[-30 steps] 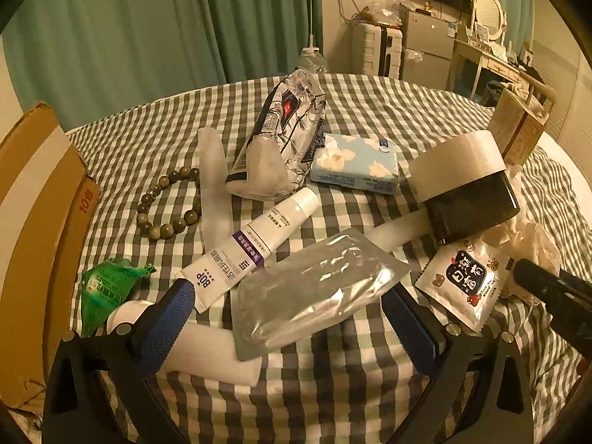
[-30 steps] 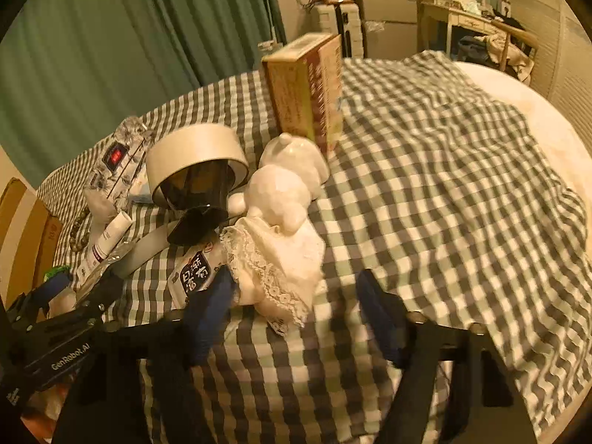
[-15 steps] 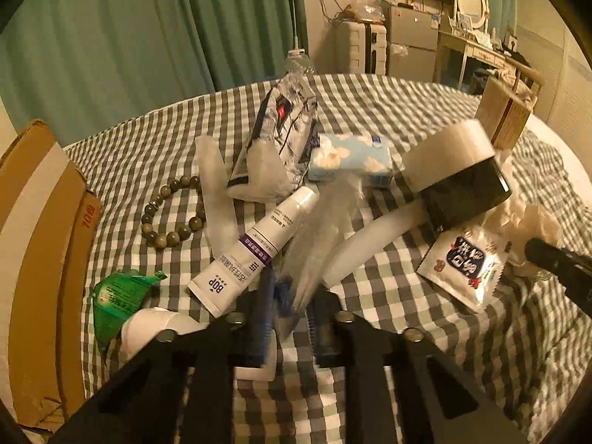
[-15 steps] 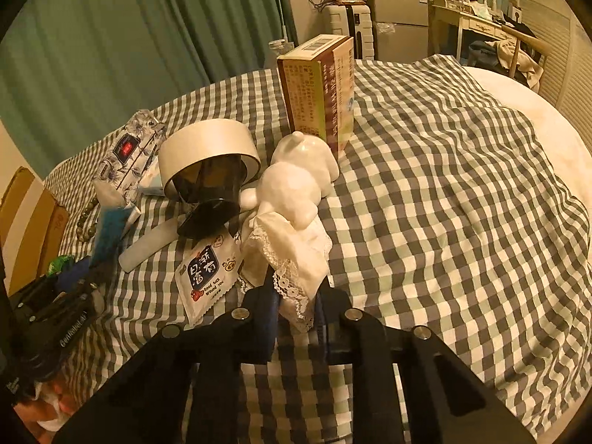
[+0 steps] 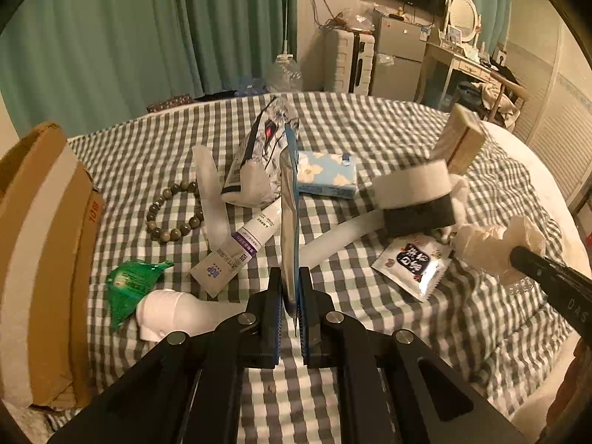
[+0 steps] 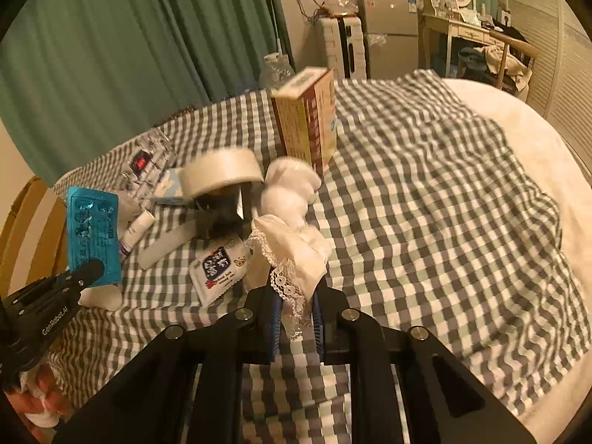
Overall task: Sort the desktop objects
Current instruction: 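Carry the blister pack and lace cloth over the cardboard box with both tools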
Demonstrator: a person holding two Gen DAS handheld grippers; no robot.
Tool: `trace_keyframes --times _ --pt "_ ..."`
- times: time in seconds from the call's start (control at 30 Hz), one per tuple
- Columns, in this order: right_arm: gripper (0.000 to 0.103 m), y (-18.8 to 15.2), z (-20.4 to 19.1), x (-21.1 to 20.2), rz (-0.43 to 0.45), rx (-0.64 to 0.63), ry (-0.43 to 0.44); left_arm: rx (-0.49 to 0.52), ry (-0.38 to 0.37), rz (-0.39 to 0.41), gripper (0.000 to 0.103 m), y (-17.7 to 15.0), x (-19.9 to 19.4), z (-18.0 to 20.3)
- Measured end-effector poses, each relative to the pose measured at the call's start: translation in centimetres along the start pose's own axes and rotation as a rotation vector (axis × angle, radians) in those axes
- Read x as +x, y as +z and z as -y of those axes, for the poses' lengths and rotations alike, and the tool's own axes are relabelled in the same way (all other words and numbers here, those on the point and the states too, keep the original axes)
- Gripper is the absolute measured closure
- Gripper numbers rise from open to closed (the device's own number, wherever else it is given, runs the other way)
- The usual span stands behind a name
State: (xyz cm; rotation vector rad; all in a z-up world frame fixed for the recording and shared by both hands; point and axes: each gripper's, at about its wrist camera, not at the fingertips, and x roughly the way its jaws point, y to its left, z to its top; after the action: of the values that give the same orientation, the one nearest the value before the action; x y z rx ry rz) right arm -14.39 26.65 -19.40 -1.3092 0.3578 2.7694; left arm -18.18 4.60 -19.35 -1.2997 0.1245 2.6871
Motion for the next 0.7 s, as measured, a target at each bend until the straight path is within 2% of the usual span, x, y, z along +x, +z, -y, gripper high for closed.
trace_keyframes --times 0.27,0.5,0.63,0.7 --pt "0.089 0.4 -1.3 -4.5 0.071 -0.007 0.016 -0.013 -0.012 0.031 0.096 0.4 -3.6 -0.5" --pt "0.089 0.0 -3.3 -8.0 0.101 -0.023 0.06 -0.037 -0.025 0.057 0.096 0.2 -7.2 -1.4" --pt "0.089 0.0 -4.5 -10.8 0.121 -0.022 0.127 -0.043 -0.01 0.067 0.096 0.0 -9.5 -1.7" --pt "0.089 0.1 -5.3 -12.1 0.134 -0.045 0.132 -0.056 -0.021 0.068 0.096 -0.1 -10.6 -2.1"
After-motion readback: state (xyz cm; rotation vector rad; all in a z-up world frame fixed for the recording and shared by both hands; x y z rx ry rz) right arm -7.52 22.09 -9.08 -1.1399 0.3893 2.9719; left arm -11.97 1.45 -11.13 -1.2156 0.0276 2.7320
